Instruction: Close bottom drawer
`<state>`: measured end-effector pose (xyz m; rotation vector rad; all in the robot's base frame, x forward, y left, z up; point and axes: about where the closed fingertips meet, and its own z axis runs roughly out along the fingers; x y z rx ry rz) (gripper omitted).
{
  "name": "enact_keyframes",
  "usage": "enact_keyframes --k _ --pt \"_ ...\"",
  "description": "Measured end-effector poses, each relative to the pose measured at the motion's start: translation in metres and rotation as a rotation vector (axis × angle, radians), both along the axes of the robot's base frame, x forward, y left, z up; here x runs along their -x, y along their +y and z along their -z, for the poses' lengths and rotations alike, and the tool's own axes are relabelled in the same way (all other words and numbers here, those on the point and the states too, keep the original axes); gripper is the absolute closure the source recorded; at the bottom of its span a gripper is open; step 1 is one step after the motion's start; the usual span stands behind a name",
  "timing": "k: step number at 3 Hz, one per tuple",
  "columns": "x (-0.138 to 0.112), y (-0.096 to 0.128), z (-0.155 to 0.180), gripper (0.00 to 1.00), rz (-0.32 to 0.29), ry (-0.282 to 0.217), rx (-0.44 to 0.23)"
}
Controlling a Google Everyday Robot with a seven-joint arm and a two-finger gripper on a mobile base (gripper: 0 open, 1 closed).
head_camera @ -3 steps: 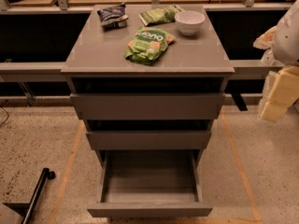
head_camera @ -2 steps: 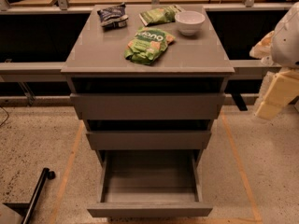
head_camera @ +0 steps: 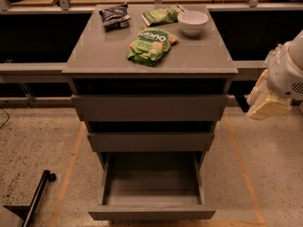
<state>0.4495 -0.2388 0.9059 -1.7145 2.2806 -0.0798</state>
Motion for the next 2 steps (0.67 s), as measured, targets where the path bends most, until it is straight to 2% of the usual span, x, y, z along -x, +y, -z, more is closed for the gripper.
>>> enact_keyframes --k 1,2 --pt "-0.0072 -0.0103 0.0610 0.87 0.041 0.059 -0.043" --pt "-0.0091 -0.0092 0.0688 1.00 0.038 0.065 -0.041"
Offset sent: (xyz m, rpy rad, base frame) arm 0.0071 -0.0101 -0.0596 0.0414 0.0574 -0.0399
